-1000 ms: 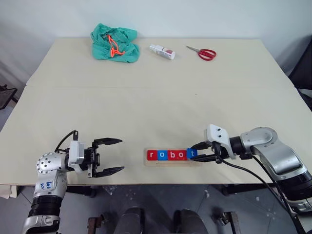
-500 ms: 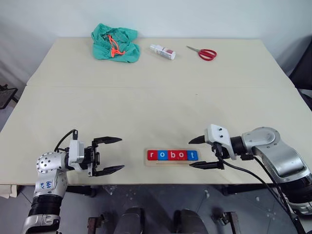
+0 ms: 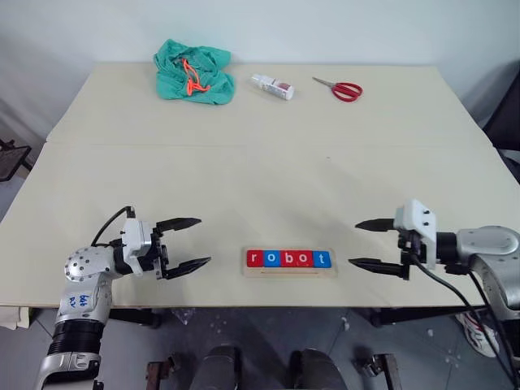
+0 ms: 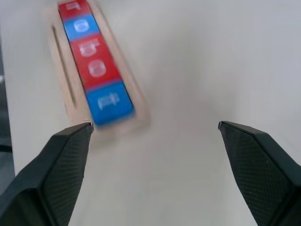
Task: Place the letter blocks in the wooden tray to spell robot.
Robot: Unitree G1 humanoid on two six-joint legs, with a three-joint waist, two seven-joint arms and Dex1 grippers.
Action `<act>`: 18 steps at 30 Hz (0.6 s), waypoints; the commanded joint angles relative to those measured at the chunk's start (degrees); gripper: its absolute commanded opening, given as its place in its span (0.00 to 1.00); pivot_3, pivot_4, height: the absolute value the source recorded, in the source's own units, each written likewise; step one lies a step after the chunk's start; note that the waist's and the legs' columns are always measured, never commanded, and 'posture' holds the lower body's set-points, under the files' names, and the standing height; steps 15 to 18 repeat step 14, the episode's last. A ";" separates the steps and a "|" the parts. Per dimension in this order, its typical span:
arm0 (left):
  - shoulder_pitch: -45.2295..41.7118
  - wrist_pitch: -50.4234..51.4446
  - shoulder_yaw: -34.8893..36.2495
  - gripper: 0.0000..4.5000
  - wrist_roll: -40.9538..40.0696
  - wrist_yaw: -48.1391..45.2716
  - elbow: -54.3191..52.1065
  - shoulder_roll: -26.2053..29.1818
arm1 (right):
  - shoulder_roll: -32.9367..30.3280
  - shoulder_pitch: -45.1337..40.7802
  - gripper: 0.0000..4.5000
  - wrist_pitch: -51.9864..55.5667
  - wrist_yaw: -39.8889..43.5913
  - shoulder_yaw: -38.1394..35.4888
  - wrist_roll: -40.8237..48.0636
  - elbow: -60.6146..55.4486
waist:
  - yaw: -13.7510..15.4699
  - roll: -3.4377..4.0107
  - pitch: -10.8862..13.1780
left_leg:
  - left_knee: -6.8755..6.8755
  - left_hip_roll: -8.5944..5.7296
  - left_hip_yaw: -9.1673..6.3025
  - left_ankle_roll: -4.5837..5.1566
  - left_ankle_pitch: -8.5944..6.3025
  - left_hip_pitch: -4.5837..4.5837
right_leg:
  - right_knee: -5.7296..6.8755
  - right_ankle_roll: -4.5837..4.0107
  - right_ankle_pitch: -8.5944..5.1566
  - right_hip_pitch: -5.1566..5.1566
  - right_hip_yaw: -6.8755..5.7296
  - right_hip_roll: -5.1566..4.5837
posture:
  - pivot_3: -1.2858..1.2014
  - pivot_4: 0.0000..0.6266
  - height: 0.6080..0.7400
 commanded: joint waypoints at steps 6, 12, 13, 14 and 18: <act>1.94 3.82 2.35 1.00 -0.88 4.12 -6.76 3.34 | -3.90 -3.38 0.99 -11.32 8.58 -1.03 -1.41 15.91 | -0.24 0.00 0.00 | -0.01 0.02 0.00 0.00 0.00 0.00 | -0.01 0.00 0.00 0.00 -0.01 0.00 | 0.52 0.24 1.00; 4.23 2.46 3.75 1.00 -1.12 1.58 -7.26 5.72 | -3.03 -6.56 0.99 -13.03 9.35 -0.47 -2.06 20.77 | -0.24 0.01 0.00 | -0.02 0.04 0.03 0.00 0.00 0.02 | -0.02 0.00 0.00 0.00 -0.01 0.00 | 0.52 0.24 1.00; 4.23 1.70 3.85 1.00 -1.55 0.17 -6.82 5.98 | -2.79 -7.15 0.99 -13.31 9.39 -0.41 -2.04 21.30 | -0.15 0.01 0.00 | -0.02 0.03 0.03 -0.01 0.00 0.02 | -0.03 0.00 0.00 0.00 0.00 -0.01 | 0.52 0.24 1.00; 4.06 0.60 3.91 1.00 -1.22 -0.18 -6.14 6.05 | -2.60 -7.70 0.99 -13.43 9.32 -0.33 -2.10 21.79 | -0.15 0.01 0.00 | -0.02 0.03 0.02 -0.01 0.00 0.01 | -0.03 0.00 0.00 0.00 -0.01 0.00 | 0.52 0.24 1.00; 4.06 0.60 3.91 1.00 -1.22 -0.18 -6.14 6.05 | -2.60 -7.70 0.99 -13.43 9.32 -0.33 -2.10 21.79 | -0.15 0.01 0.00 | -0.02 0.03 0.02 -0.01 0.00 0.01 | -0.03 0.00 0.00 0.00 -0.01 0.00 | 0.52 0.24 1.00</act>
